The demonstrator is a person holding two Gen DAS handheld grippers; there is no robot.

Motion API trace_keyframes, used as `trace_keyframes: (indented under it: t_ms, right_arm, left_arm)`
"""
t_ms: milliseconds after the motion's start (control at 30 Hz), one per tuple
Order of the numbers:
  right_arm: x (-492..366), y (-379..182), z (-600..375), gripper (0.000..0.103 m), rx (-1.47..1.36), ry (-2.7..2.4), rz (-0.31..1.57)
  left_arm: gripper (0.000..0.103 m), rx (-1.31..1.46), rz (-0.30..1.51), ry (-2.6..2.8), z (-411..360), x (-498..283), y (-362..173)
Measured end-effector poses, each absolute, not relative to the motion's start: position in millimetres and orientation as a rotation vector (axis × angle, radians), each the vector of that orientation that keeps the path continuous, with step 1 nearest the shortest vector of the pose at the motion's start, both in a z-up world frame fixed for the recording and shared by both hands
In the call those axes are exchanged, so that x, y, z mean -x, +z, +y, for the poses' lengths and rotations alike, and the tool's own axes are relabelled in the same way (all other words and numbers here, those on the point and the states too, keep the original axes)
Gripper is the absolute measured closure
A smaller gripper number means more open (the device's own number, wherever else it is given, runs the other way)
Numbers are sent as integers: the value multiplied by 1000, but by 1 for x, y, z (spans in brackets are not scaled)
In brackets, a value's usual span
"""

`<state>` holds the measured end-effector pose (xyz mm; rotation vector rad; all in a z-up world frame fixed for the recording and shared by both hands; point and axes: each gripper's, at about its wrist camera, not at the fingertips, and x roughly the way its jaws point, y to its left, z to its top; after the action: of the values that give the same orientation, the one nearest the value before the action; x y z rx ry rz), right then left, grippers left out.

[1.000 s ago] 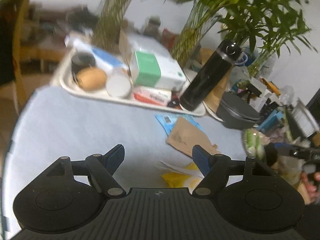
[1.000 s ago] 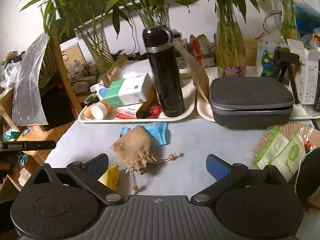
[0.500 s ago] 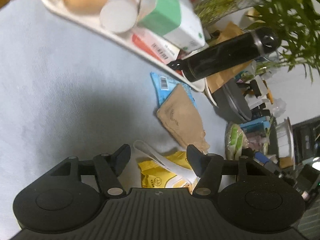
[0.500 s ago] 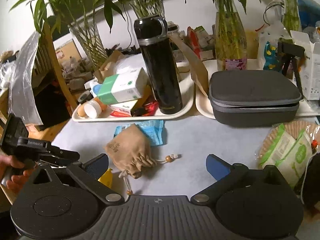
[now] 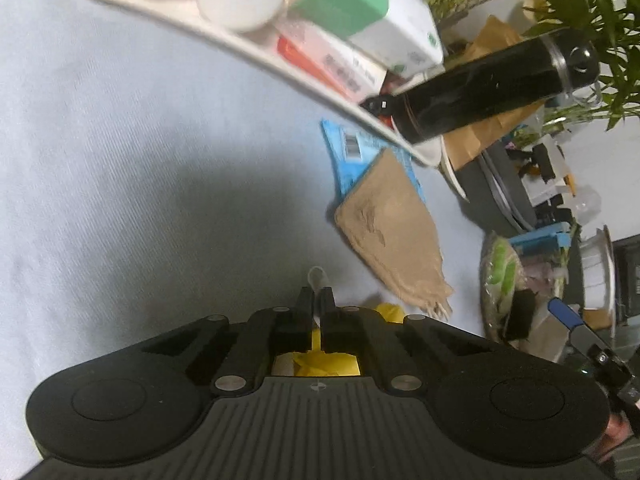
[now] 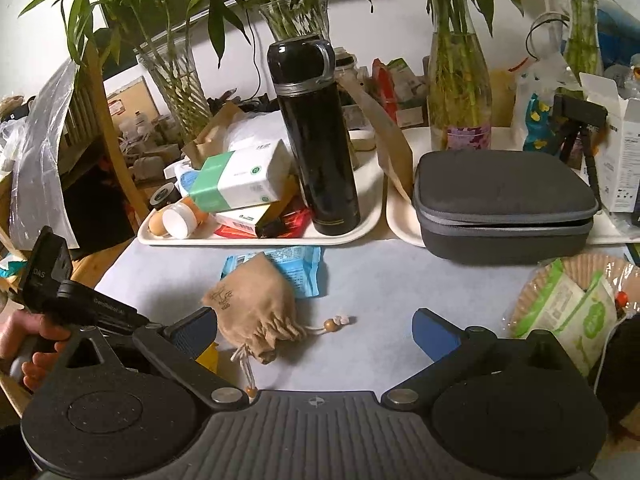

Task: Organize soft objects

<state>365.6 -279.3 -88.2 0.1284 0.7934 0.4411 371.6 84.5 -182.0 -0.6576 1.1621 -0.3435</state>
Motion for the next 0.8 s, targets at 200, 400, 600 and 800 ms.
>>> trace_keyframes:
  t_ms: [200, 400, 600, 800]
  right_arm:
    - [-366, -88, -276, 0, -116, 442, 787]
    - [-369, -90, -271, 0, -112, 447, 787]
    - [-373, -93, -261, 0, -82, 463, 789]
    - [-381, -96, -253, 0, -44, 501, 782]
  left_arm:
    - [101, 510, 1038, -266, 95, -363, -154]
    - [99, 294, 943, -142, 104, -352, -137]
    - [57, 359, 988, -120, 117, -353, -141]
    - [57, 312, 1042, -117, 103, -354, -153]
